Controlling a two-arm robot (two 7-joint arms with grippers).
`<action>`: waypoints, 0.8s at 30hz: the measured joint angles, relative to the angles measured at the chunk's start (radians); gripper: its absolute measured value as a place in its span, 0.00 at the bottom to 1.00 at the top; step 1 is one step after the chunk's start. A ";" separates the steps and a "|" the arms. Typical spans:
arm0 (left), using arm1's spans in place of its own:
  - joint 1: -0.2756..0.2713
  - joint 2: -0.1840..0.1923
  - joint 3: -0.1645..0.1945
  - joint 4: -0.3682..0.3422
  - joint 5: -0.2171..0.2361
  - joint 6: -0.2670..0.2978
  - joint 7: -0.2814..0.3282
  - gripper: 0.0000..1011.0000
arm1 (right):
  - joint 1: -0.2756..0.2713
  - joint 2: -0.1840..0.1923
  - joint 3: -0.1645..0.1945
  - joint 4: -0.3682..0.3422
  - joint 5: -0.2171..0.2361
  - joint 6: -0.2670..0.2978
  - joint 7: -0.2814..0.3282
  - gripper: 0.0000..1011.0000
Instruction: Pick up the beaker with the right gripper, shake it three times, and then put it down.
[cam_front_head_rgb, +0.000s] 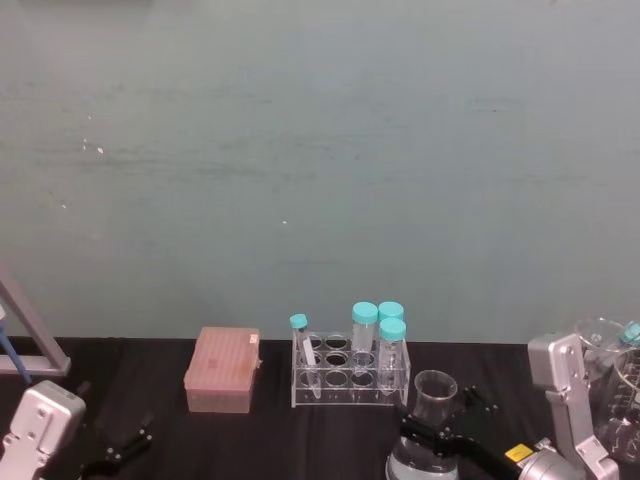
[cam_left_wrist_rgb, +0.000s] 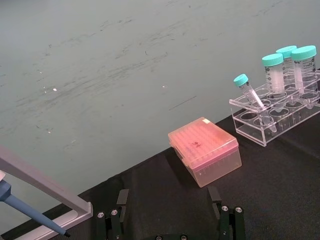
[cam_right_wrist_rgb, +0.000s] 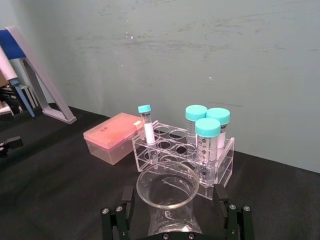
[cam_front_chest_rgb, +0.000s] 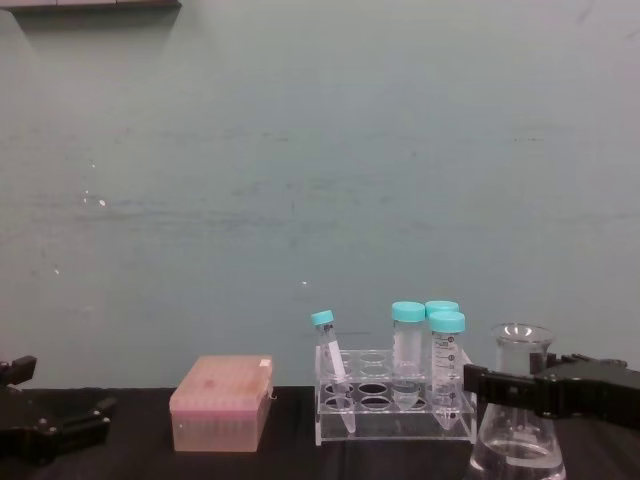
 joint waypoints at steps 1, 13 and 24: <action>0.000 0.000 0.000 0.000 0.000 0.000 0.000 0.99 | 0.001 -0.001 0.000 0.001 0.000 0.000 0.000 0.99; 0.000 0.000 0.000 0.000 0.000 0.000 0.000 0.99 | 0.013 -0.012 0.001 0.015 0.003 0.001 0.002 0.99; 0.000 0.000 0.000 0.000 0.000 0.000 0.000 0.99 | 0.017 -0.013 -0.003 0.023 -0.001 -0.001 0.007 0.99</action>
